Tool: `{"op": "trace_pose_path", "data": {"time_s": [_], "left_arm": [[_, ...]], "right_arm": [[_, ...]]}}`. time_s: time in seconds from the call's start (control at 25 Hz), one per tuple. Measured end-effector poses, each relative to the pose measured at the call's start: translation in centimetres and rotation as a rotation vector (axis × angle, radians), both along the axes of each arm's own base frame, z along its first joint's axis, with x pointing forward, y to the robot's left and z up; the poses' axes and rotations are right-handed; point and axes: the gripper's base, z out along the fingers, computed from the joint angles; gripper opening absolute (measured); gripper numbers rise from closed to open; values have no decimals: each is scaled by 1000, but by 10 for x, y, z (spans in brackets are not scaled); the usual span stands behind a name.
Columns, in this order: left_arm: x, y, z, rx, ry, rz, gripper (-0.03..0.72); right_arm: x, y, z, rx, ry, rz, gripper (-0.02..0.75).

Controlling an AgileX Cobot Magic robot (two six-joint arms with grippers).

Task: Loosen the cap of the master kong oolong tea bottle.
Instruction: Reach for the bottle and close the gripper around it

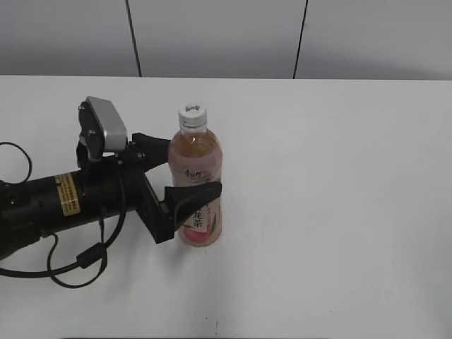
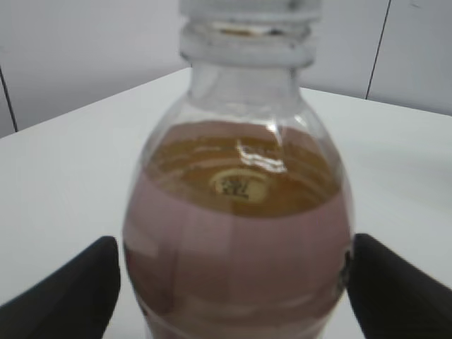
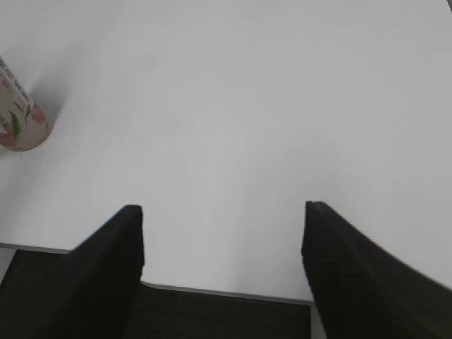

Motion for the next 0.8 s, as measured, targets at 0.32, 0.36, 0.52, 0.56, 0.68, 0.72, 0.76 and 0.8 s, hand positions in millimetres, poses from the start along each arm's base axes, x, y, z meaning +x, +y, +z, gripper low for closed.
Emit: {"op": "trace_pose_path", "data": {"time_s": [0.32, 0.36, 0.52, 0.56, 0.68, 0.72, 0.76, 0.8], "left_arm": [[9, -3, 6, -14, -34, 2, 591], [9, -4, 6, -15, -34, 3, 589], [9, -3, 6, -15, -34, 4, 575], [9, -4, 6, -15, -34, 3, 564], [8, -4, 6, -16, -35, -2, 499], [8, -4, 6, -16, -36, -4, 473], [8, -4, 6, -16, -36, -4, 463], [8, -4, 6, -16, -36, -4, 463]], "right_arm": [[0, 0, 0, 0, 0, 0, 531], [0, 0, 0, 0, 0, 0, 531], [0, 0, 0, 0, 0, 0, 531], [0, 0, 0, 0, 0, 0, 531], [0, 0, 0, 0, 0, 0, 531], [0, 0, 0, 0, 0, 0, 531], [0, 0, 0, 0, 0, 0, 531], [0, 0, 0, 0, 0, 0, 531]]}}
